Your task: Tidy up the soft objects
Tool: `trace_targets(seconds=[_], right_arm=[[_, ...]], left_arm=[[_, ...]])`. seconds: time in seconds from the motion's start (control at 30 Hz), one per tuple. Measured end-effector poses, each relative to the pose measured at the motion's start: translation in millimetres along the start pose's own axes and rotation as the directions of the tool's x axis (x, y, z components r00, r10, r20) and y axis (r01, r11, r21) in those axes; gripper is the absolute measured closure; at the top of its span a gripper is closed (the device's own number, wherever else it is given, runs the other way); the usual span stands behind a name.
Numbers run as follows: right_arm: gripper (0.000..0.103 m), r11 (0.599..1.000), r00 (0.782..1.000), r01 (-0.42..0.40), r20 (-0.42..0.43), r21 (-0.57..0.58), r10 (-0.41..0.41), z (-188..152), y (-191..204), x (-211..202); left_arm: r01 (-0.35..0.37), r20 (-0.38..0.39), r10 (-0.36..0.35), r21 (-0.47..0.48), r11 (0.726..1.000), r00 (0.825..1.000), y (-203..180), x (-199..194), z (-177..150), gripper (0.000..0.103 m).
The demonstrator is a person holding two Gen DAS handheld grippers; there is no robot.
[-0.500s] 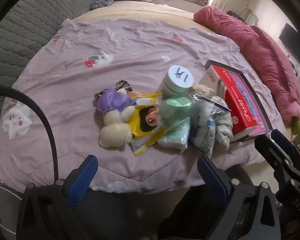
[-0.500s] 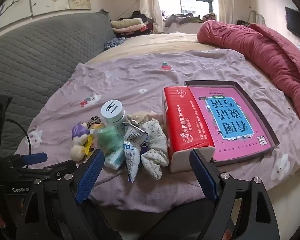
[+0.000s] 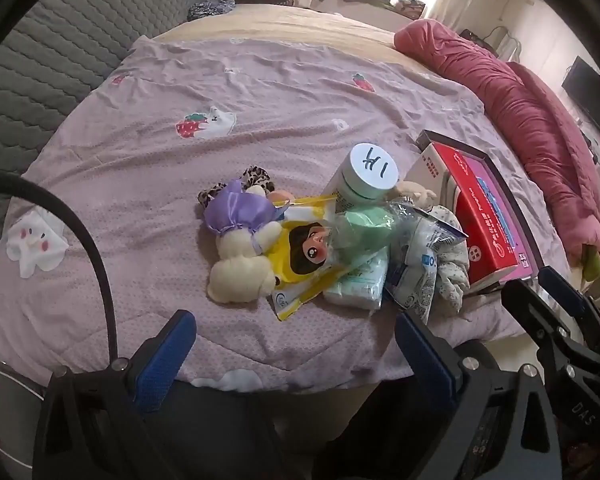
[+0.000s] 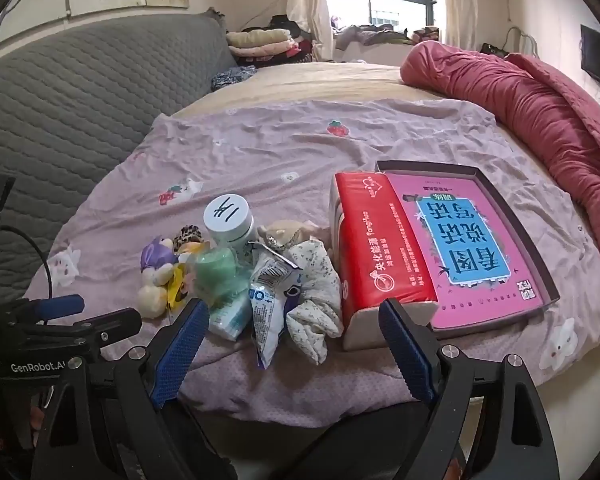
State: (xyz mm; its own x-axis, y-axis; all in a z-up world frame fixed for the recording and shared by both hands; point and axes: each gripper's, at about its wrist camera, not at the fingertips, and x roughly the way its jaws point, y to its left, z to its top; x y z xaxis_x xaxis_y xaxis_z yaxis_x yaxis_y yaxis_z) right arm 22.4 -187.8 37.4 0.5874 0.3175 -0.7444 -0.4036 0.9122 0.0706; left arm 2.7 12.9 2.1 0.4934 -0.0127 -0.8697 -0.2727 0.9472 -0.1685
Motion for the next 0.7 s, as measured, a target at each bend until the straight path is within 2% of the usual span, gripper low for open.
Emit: trace_targets(seconds=[0.7], right_arm=[[0.016, 1.000, 1.000, 0.011, 0.009, -0.007, -0.011, -0.9, -1.0, -3.0]], left_arm=[[-0.006, 0.007, 0.006, -0.001, 1.000, 1.000, -1.0, -3.4, 0.6, 0.002]])
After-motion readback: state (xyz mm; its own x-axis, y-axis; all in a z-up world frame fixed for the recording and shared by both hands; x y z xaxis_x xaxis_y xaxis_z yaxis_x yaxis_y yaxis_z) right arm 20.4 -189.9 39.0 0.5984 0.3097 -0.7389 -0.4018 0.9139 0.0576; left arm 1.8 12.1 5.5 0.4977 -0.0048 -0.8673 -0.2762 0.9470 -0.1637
